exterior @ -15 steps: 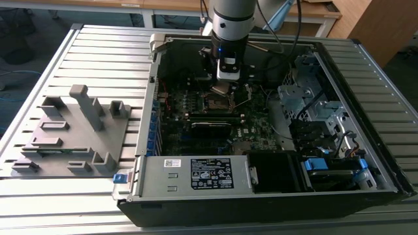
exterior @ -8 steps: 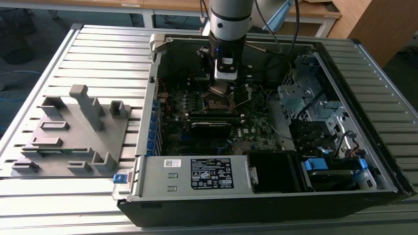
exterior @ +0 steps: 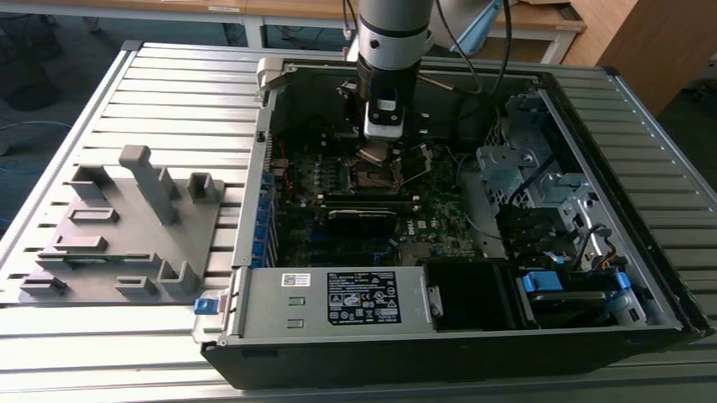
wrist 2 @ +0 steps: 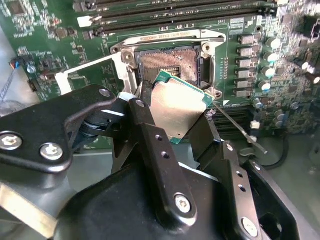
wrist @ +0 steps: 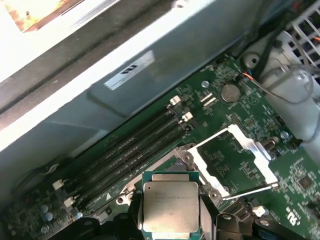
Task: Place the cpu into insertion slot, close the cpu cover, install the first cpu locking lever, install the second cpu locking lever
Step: 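Place the cpu into insertion slot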
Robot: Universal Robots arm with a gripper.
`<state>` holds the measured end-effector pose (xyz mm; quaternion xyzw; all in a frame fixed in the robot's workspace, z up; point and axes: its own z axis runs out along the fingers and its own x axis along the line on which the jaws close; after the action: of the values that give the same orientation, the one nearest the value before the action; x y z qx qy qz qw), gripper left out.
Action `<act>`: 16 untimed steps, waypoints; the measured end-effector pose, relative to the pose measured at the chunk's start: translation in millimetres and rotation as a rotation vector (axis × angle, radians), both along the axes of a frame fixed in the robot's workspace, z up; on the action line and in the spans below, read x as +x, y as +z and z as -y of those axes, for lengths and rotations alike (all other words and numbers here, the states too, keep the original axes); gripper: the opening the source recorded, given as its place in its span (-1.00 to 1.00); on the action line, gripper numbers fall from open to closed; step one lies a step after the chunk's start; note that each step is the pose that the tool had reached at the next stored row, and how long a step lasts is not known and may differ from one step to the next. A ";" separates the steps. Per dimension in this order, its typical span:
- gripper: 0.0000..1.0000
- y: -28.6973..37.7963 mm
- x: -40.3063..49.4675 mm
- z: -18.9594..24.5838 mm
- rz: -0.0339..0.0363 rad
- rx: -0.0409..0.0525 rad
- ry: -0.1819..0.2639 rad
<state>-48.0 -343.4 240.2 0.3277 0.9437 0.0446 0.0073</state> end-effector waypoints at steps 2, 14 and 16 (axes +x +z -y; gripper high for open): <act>0.08 -0.6 0.0 0.0 0.0001 0.0001 -0.037; 0.08 -2.7 0.0 0.0 0.0000 0.0000 -0.254; 0.08 -2.7 0.0 0.1 0.0000 0.0001 -0.276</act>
<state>-48.0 -343.5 237.5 0.4543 0.8897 0.0432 0.0134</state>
